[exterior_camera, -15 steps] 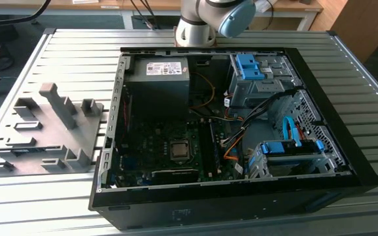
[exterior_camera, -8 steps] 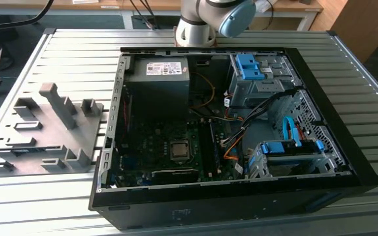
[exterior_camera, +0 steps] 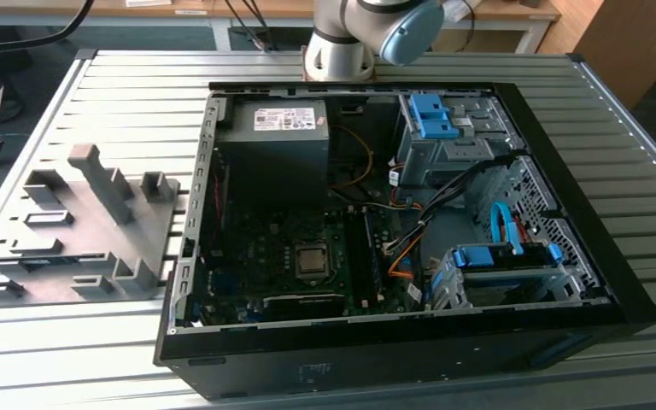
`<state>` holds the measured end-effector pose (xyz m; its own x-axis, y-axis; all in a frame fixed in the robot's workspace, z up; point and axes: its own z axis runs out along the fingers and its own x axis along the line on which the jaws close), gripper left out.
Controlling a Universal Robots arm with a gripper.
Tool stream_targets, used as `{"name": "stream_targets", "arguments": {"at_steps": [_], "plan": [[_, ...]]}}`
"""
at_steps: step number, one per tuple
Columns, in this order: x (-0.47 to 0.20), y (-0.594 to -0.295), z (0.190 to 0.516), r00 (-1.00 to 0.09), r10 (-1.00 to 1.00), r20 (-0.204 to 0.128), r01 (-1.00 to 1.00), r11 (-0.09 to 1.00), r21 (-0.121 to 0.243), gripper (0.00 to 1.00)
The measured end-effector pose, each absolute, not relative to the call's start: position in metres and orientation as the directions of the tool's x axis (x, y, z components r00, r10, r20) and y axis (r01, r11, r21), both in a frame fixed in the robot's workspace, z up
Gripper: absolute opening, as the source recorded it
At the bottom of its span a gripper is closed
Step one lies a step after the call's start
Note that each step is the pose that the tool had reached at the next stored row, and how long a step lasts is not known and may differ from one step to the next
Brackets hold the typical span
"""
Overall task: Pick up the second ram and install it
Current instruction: 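Reach for the second ram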
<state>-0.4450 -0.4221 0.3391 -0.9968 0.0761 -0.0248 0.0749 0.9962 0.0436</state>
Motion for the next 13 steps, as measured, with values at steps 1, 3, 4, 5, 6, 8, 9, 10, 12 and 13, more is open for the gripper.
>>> {"name": "stream_targets", "arguments": {"at_steps": [1,3,4,5,6,8,9,10,12,13], "plan": [[-0.445,-0.423,0.338,-0.997,0.076,-0.025,0.075,0.996,0.044,0.10],[-0.445,-0.425,0.336,-0.997,0.076,-0.025,0.075,0.996,0.044,0.10],[-0.445,-0.426,0.334,-0.997,0.076,-0.025,0.075,0.996,0.044,0.10],[-0.445,-0.427,0.333,-0.997,0.076,-0.025,0.075,0.996,0.044,0.10],[-0.445,-0.428,0.332,-0.997,0.076,-0.025,0.075,0.996,0.044,0.10],[-0.445,-0.430,0.329,-0.997,0.076,-0.025,0.075,0.996,0.044,0.10],[-0.445,-0.430,0.328,-0.997,0.076,-0.025,0.075,0.996,0.044,0.10],[-0.445,-0.431,0.328,-0.997,0.076,-0.025,0.075,0.996,0.044,0.10],[-0.445,-0.432,0.326,-0.997,0.076,-0.025,0.075,0.996,0.044,0.10],[-0.445,-0.433,0.326,-0.997,0.076,-0.025,0.075,0.996,0.044,0.10]]}}
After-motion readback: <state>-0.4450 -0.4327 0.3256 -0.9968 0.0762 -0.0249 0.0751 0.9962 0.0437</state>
